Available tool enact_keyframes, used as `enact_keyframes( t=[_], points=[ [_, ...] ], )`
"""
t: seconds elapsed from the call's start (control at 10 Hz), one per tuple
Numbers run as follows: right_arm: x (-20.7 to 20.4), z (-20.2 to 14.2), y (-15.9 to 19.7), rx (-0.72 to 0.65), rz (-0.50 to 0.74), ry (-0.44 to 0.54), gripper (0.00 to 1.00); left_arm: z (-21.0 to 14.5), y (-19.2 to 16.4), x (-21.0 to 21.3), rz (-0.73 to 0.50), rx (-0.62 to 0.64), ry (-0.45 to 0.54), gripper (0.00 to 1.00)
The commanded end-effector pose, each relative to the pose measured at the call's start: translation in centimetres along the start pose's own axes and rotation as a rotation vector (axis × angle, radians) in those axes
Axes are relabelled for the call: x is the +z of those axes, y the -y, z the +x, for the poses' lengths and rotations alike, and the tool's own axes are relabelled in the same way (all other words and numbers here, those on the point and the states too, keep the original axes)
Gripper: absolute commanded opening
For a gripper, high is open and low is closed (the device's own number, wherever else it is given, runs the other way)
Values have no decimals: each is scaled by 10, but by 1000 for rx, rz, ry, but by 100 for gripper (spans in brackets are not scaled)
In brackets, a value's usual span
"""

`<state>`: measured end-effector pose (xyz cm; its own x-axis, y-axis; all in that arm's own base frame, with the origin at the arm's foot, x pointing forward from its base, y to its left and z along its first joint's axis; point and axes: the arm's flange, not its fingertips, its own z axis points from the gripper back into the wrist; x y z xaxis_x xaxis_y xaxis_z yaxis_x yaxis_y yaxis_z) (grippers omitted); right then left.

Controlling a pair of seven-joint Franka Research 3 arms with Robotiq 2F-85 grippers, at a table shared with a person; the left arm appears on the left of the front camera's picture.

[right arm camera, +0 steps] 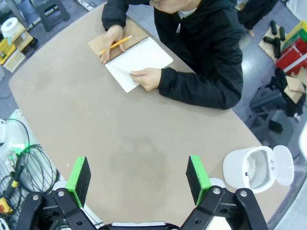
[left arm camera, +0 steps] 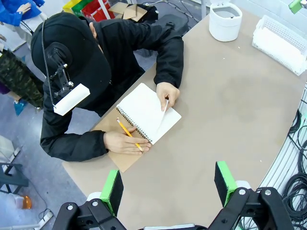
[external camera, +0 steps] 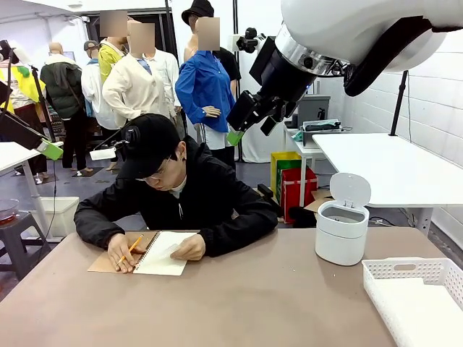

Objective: Sort the paper based on its condition.
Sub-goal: If a person hands you a paper, place it in the Organizing basket , and if it's crumpled, put it in the Trash can.

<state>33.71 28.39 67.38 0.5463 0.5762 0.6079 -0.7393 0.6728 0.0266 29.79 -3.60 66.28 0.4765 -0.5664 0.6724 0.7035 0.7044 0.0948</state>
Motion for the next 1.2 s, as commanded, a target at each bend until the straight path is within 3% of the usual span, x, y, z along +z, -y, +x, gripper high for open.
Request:
enact_keyframes(
  t=[0.0, 1.1],
  points=[
    [-2, -1, 2, -4, 11, -1, 100, 0, -1, 0, 5, 1, 5, 100],
    [-2, -1, 2, -4, 11, -1, 100, 0, -1, 0, 5, 1, 5, 100]
  ],
)
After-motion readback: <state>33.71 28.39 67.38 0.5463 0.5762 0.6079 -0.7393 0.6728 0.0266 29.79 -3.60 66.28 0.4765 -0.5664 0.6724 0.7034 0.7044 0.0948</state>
